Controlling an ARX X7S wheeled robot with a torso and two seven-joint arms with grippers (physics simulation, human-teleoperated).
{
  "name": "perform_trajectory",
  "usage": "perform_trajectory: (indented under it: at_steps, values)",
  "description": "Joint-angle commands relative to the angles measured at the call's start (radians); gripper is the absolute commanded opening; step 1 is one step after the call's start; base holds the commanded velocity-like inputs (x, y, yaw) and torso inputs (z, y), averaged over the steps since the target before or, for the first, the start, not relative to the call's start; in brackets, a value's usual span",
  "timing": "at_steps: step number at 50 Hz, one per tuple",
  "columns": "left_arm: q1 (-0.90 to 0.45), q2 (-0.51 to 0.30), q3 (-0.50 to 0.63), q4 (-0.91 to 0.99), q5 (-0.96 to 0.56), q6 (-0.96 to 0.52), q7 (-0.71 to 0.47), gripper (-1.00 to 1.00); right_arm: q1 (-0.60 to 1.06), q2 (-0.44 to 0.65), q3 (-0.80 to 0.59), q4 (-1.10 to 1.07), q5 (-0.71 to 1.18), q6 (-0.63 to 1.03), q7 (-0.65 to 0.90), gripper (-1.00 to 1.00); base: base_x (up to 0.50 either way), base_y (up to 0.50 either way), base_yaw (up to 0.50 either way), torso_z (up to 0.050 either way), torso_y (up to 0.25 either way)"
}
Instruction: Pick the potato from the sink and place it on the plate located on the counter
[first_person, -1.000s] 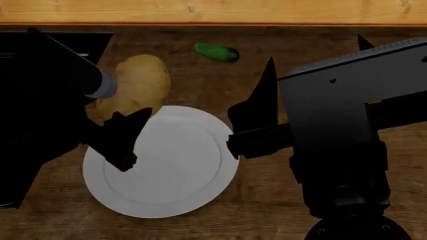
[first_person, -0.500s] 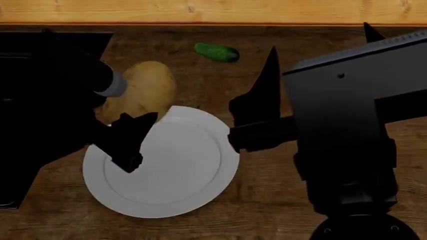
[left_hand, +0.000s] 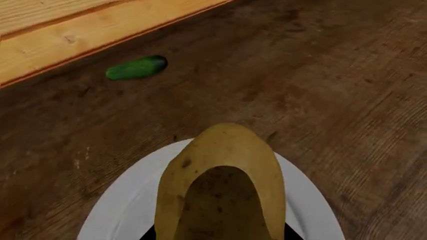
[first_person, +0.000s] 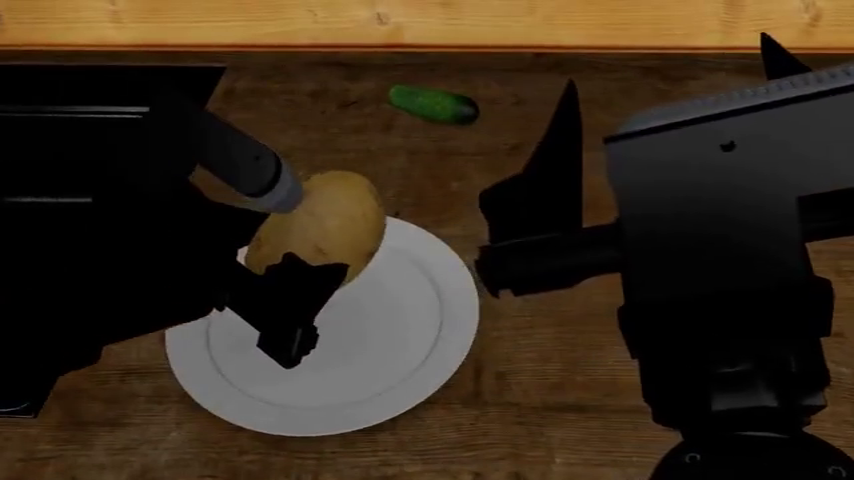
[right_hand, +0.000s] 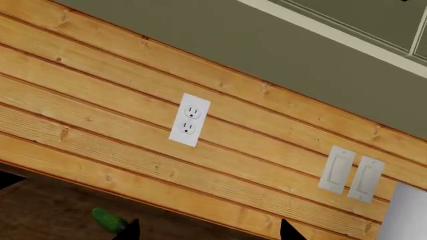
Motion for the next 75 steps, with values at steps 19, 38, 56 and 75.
perform_trajectory:
  at_steps: [19, 38, 56, 75]
  values:
    - [0.071, 0.048, 0.026, -0.125, 0.005, 0.071, 0.024, -1.0, -0.072, -0.022, -0.01, 0.052, -0.087, -0.025, -0.042, 1.0, 0.0, 0.0, 0.0, 0.0, 0.001]
    - [0.079, 0.056, 0.042, -0.149, 0.012, 0.07, 0.033, -1.0, -0.081, -0.028, -0.007, 0.061, -0.106, -0.042, -0.055, 1.0, 0.0, 0.0, 0.0, 0.0, 0.001]
    - [0.078, 0.053, 0.042, -0.133, 0.007, 0.07, 0.028, 1.0, -0.078, -0.029, -0.01, 0.055, -0.126, -0.033, -0.071, 1.0, 0.0, 0.0, 0.0, 0.0, 0.001]
    - [0.06, 0.01, -0.004, -0.008, -0.06, 0.043, -0.072, 1.0, -0.06, -0.029, -0.026, 0.04, -0.177, -0.008, -0.109, 1.0, 0.0, 0.0, 0.0, 0.0, 0.0]
